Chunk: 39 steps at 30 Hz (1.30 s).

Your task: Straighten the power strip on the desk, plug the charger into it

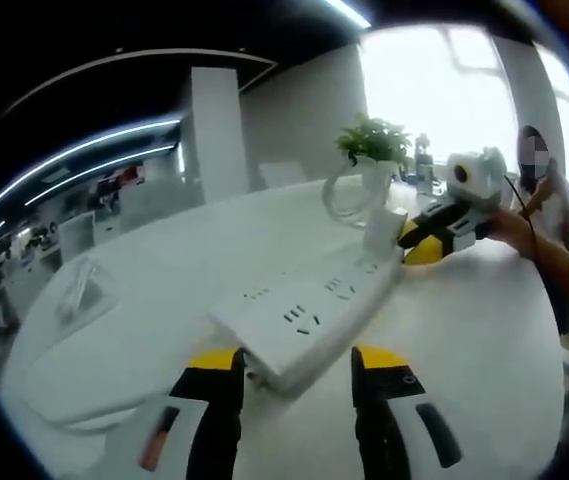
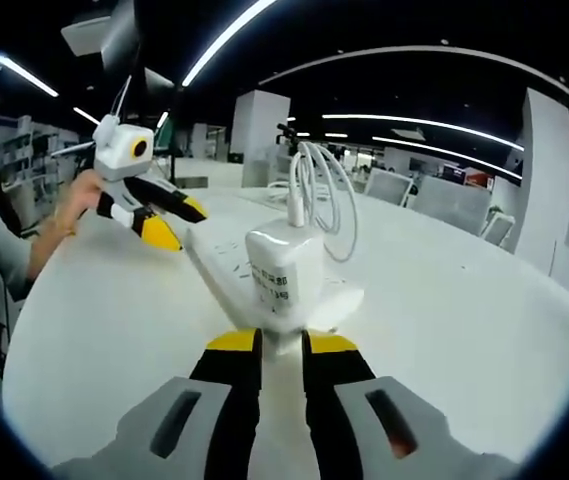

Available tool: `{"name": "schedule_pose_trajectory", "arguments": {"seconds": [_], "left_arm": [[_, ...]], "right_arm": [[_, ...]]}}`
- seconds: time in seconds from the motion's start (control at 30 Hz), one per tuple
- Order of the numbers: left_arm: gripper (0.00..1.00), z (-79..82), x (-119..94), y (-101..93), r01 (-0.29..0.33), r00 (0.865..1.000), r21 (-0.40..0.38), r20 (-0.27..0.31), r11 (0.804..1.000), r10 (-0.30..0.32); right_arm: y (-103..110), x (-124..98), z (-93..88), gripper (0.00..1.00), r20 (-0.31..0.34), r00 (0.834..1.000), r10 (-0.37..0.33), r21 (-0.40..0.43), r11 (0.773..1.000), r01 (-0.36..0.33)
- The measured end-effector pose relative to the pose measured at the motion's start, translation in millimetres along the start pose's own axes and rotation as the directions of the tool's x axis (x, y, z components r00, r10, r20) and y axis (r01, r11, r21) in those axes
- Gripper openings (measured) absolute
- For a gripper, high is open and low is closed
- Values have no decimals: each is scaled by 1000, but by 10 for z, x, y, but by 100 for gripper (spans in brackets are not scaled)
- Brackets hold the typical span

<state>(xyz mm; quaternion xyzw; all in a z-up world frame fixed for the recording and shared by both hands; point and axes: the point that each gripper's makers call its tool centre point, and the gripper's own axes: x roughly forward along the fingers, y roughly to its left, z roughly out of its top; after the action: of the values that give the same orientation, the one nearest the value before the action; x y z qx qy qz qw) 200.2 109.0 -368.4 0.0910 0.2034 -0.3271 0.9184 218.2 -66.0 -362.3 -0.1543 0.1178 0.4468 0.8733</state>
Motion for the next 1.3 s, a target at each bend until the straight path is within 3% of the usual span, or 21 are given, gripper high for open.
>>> {"name": "schedule_pose_trajectory", "arguments": {"seconds": [0.43,0.7,0.9,1.07,1.17,1.3], "left_arm": [[39,29,-52,22,7,1000,-55,18,998,-6],[39,122,-90,49,0,998,-72,58,997,4],[39,147,-117,59,-5,997,-71,74,997,11],[39,118,-233,110,-68,993,-71,89,995,74],[40,82,-343,99,-109,991,-64,76,992,113],[39,156,-528,79,-177,976,-45,123,983,182]], "right_arm": [[1,-23,46,16,22,1000,17,41,999,-18],[-182,-108,61,21,37,999,-39,148,988,33],[-112,-182,62,20,25,998,-53,152,987,49],[-20,-310,107,19,39,994,-104,151,984,97],[76,-400,163,21,63,990,-123,208,972,107],[241,-487,230,21,83,988,-129,257,961,103]]}}
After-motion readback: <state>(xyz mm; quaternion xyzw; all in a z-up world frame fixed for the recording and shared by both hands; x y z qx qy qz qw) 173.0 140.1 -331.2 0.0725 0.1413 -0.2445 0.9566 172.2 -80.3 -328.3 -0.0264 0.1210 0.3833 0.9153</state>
